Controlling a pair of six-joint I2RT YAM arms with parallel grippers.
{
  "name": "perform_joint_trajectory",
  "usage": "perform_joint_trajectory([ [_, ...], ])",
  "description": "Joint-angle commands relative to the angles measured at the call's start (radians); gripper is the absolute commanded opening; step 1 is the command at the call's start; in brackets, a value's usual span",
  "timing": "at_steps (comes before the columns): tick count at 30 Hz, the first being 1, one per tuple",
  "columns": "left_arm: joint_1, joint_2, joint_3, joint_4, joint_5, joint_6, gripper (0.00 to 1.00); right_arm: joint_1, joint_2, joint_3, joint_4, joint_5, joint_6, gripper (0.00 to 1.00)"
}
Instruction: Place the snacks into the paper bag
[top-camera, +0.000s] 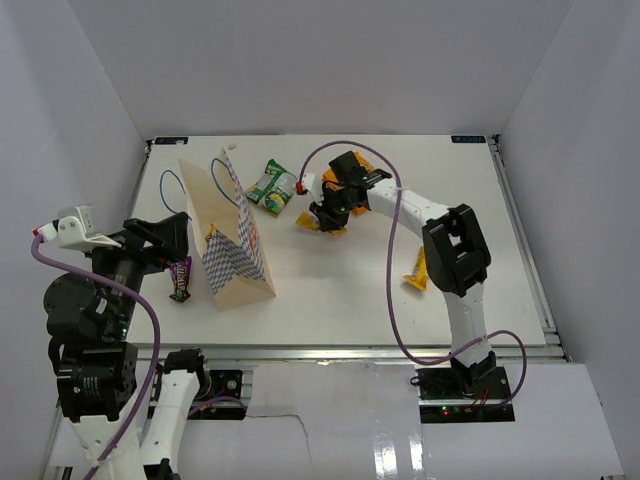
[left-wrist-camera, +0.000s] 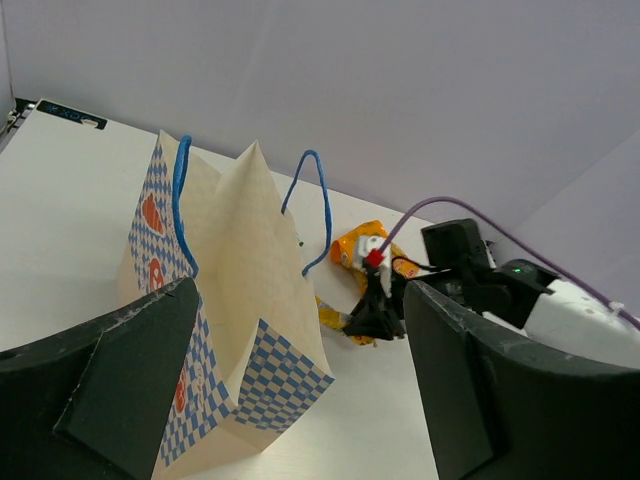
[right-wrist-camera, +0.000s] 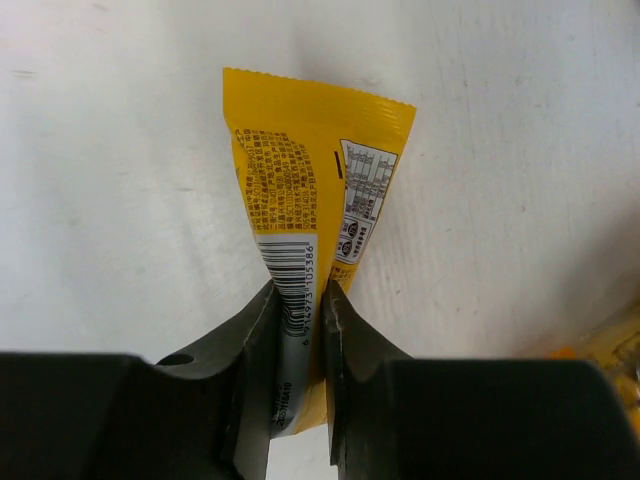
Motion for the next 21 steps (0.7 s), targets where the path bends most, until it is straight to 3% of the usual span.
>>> perform_joint_trajectory([
  [1,-0.004,-0.008,-0.010,0.003,0.006,-0.008,0.95,-0.044,-0.204,0.006,-0.011,-0.278,0.019,0.16],
  [5,-0.004,-0.002,-0.011,0.038,0.035,-0.015,0.95,-0.044,-0.360,0.078,-0.027,-0.482,0.056,0.15],
  [9,-0.004,0.015,0.016,0.083,0.069,-0.031,0.95,-0.027,-0.434,0.152,0.103,-0.639,0.281,0.14],
  [10,-0.004,0.020,0.026,0.089,0.081,-0.034,0.95,-0.021,-0.446,0.155,0.219,-0.689,0.415,0.14],
  [17,-0.004,0.050,0.127,0.172,0.110,-0.086,0.95,0.125,-0.414,0.170,0.749,-0.721,1.018,0.14],
  [21,-0.004,0.063,0.183,0.221,0.114,-0.159,0.95,0.250,-0.330,0.259,0.826,-0.655,1.140,0.14],
])
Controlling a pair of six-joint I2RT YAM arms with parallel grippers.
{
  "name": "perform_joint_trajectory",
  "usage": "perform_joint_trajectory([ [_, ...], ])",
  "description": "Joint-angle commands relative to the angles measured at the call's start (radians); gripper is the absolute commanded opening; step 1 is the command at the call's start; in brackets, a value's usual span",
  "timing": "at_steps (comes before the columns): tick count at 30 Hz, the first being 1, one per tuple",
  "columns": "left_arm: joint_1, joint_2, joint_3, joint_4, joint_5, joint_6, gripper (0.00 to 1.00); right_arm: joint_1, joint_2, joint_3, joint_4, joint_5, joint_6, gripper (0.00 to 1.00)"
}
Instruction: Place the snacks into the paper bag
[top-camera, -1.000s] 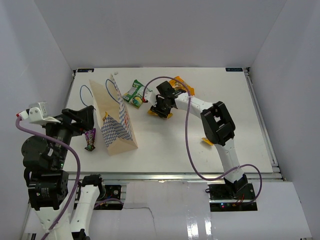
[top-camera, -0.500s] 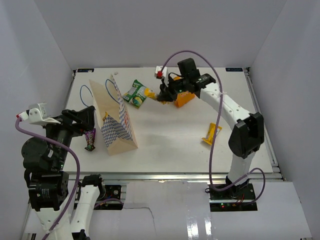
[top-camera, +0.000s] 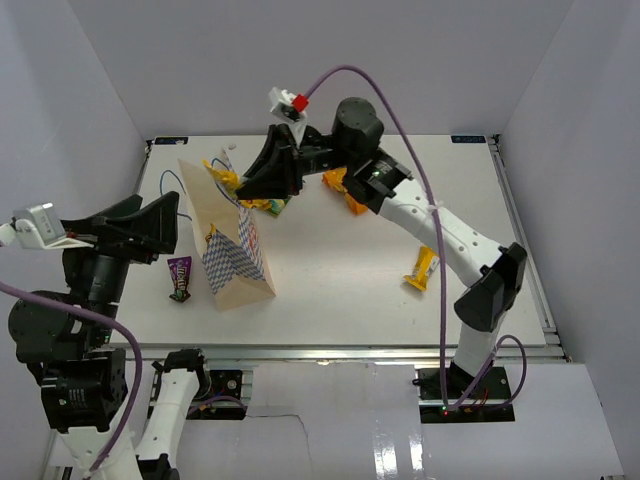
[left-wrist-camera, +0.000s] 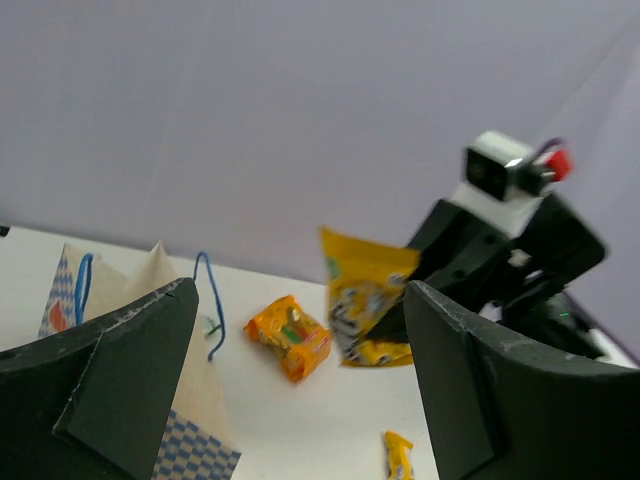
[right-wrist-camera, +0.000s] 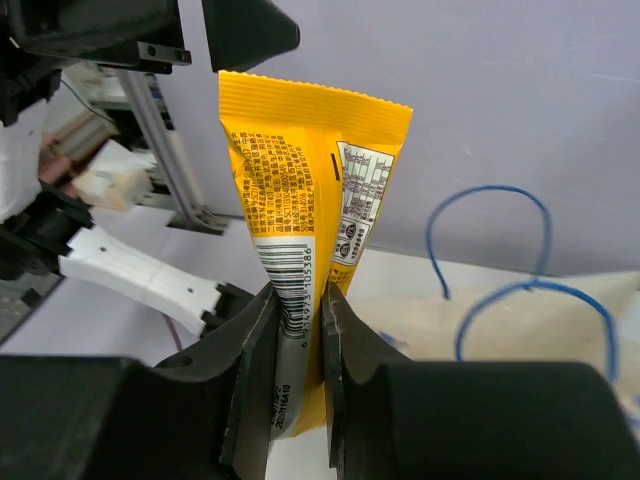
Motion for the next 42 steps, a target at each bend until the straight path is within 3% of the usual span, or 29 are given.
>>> perform_joint_trajectory([
  [1,-0.004,0.025,0.078,0.069,0.024,-0.072,0.95,0.096,0.107,0.108,0.162,0.058,0.224,0.14],
  [8,-0.004,0.010,0.102,0.055,0.006,-0.095,0.95,0.203,0.222,0.212,0.070,0.274,0.111,0.15],
  [18,-0.004,0.002,0.099,0.032,-0.007,-0.082,0.95,0.216,0.250,0.209,0.013,0.627,-0.109,0.13],
  [26,-0.004,0.005,0.075,0.031,0.002,-0.071,0.95,0.228,0.225,0.127,-0.029,0.686,-0.233,0.15],
  [42,-0.005,-0.016,0.023,0.009,-0.010,-0.060,0.95,0.229,0.193,0.098,-0.047,0.690,-0.267,0.48],
])
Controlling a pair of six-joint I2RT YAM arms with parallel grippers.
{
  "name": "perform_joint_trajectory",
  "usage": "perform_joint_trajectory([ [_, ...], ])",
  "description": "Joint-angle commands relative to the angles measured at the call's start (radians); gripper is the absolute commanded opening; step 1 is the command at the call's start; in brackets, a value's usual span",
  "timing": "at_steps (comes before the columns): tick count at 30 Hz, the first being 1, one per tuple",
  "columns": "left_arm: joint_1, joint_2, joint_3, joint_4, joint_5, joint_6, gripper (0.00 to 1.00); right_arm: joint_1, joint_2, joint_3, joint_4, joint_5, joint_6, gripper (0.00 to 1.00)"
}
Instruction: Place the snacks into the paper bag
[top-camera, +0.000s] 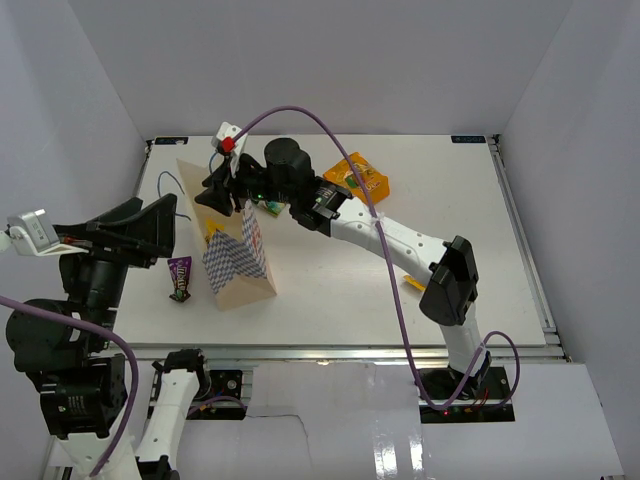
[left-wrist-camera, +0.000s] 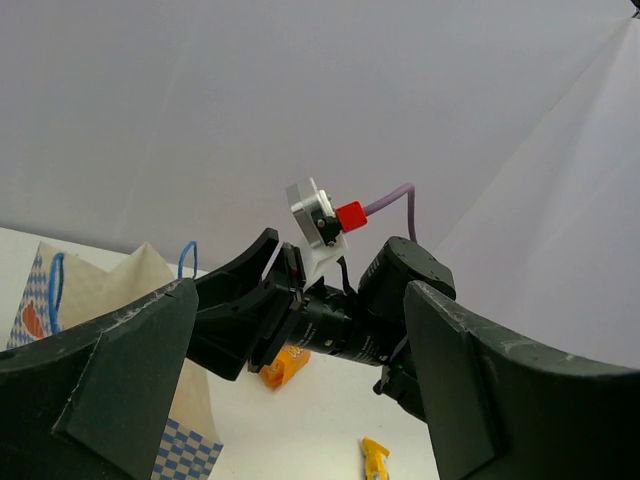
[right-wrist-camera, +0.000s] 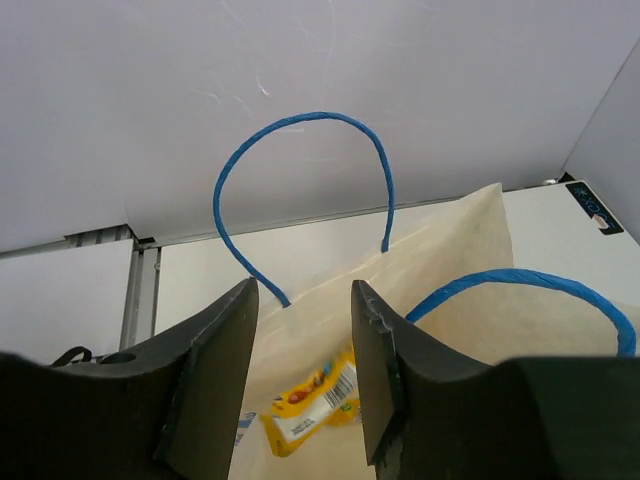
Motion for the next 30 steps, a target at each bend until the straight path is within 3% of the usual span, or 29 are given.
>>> perform_joint_trajectory([
  [1,-0.004,-0.008,-0.016,-0.008,-0.008,0.011,0.95,0.005,-0.068,-0.006,0.029,0.014,-0.014,0.49],
  [6,-0.005,-0.019,-0.063,-0.037,-0.054,0.034,0.95,-0.015,-0.111,-0.003,0.030,-0.096,-0.014,0.52],
  [7,-0.004,-0.025,-0.097,-0.045,-0.074,0.037,0.95,-0.027,-0.120,-0.003,0.032,-0.238,-0.014,0.54],
  [10,-0.004,-0.015,-0.123,-0.059,-0.162,0.054,0.95,-0.072,-0.166,-0.020,0.035,-0.417,0.007,0.60],
  [13,-0.004,0.073,-0.045,-0.118,-0.317,0.065,0.95,-0.122,-0.233,-0.109,0.009,-0.628,0.003,0.66],
  [18,-0.004,0.383,0.148,-0.252,-0.443,0.120,0.96,-0.234,-0.384,-0.303,-0.163,-0.686,-0.139,0.68],
  [23,0.005,0.545,0.221,-0.270,-0.581,0.100,0.98,-0.358,-0.497,-0.449,-0.323,-0.641,-0.291,0.69],
  [25,0.059,0.599,0.187,-0.278,-0.560,0.080,0.98,-0.444,-0.535,-0.532,-0.347,-0.647,-0.293,0.69],
  [28,0.406,0.621,0.004,-0.228,-0.231,0.024,0.98,-0.572,-0.588,-0.646,-0.390,-0.649,-0.343,0.69],
  [30,0.436,0.640,-0.056,-0.179,-0.205,-0.021,0.98,-0.613,-0.624,-0.725,-0.411,-0.655,-0.373,0.69],
])
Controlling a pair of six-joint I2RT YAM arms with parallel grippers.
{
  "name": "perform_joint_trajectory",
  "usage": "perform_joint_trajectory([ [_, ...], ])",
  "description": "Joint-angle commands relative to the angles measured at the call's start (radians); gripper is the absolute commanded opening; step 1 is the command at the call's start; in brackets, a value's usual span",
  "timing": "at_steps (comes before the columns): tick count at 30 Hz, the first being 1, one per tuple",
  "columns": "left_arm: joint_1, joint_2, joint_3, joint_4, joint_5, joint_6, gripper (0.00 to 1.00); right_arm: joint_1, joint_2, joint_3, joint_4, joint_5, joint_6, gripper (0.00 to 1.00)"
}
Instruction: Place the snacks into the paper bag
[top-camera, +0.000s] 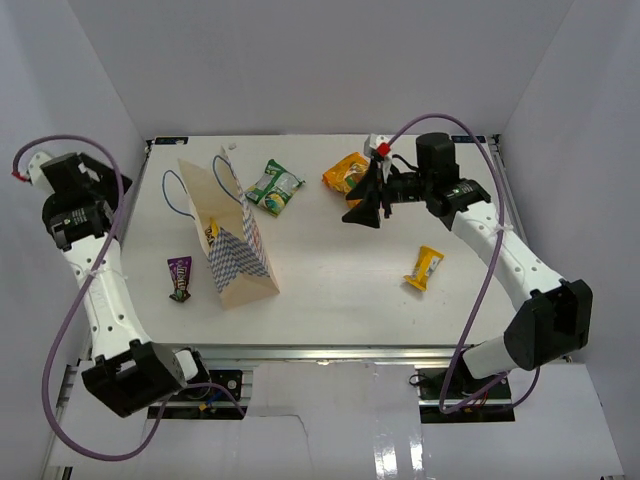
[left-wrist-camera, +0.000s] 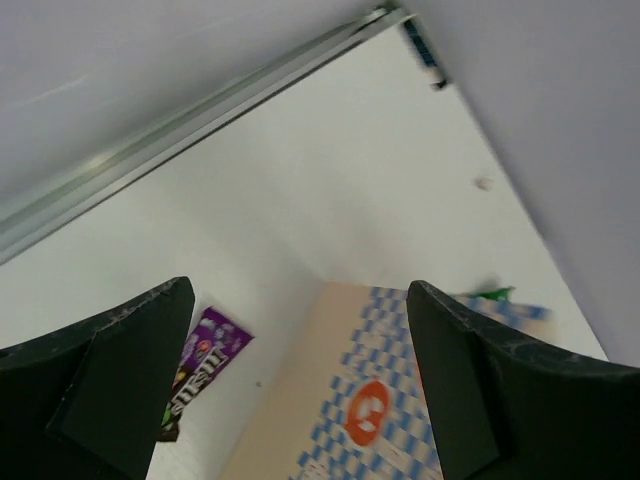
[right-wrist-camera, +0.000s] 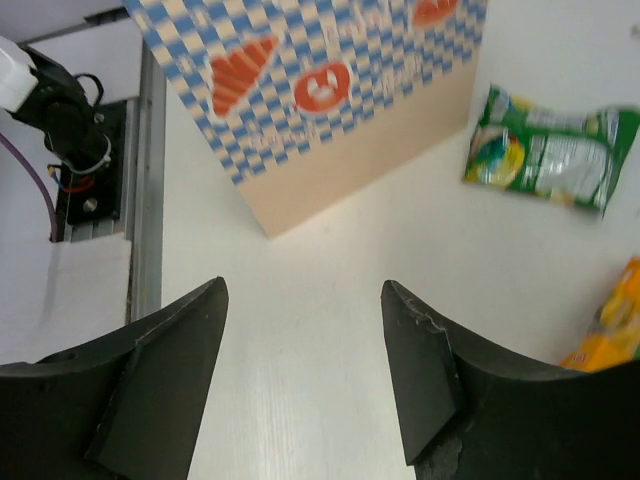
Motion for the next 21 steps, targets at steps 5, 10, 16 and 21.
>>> perform_joint_trajectory([
  [5,0.239,0.011,-0.329,0.144,0.316,-0.143,0.94,-0.149,-0.104,-0.178,-0.122,-0.027,-0.142,0.69],
  [10,0.239,0.081,-0.501,0.130,0.385,-0.030,0.86,-0.170,-0.104,-0.213,-0.145,-0.028,-0.170,0.69],
  [16,0.213,0.132,-0.584,0.069,0.301,0.105,0.86,-0.185,-0.099,-0.243,-0.145,-0.048,-0.158,0.69],
  [21,0.133,0.202,-0.587,0.052,0.267,0.136,0.86,-0.193,-0.101,-0.250,-0.144,-0.048,-0.155,0.70],
])
